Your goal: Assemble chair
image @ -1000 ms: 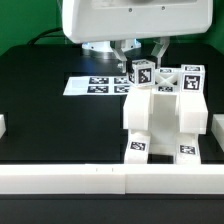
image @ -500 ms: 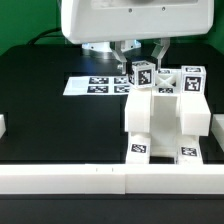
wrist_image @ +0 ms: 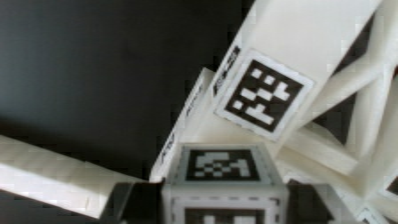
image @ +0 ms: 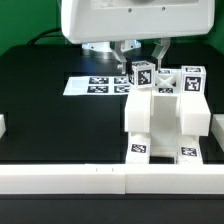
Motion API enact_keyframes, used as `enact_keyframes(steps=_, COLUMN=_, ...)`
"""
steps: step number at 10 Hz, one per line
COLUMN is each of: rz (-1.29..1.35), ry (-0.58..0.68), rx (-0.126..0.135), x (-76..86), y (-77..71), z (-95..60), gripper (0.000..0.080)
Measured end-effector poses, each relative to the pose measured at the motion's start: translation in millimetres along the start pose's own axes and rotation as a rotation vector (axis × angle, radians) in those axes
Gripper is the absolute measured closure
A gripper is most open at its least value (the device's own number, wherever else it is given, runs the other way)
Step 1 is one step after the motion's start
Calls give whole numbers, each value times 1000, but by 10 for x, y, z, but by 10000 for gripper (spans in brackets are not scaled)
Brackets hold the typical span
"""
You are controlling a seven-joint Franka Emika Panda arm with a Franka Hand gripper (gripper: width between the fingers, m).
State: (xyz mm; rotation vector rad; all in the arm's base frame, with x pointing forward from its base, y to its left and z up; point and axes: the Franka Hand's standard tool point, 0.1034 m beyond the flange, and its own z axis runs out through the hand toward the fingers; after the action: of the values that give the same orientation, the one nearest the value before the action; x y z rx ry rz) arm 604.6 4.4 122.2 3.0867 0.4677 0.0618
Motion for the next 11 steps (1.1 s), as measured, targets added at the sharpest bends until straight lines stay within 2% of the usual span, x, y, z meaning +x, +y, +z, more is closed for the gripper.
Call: enact_keyframes(steps=11, rz=721, ry=-1, rx=5, x=10, y=-37, z=3, gripper=512)
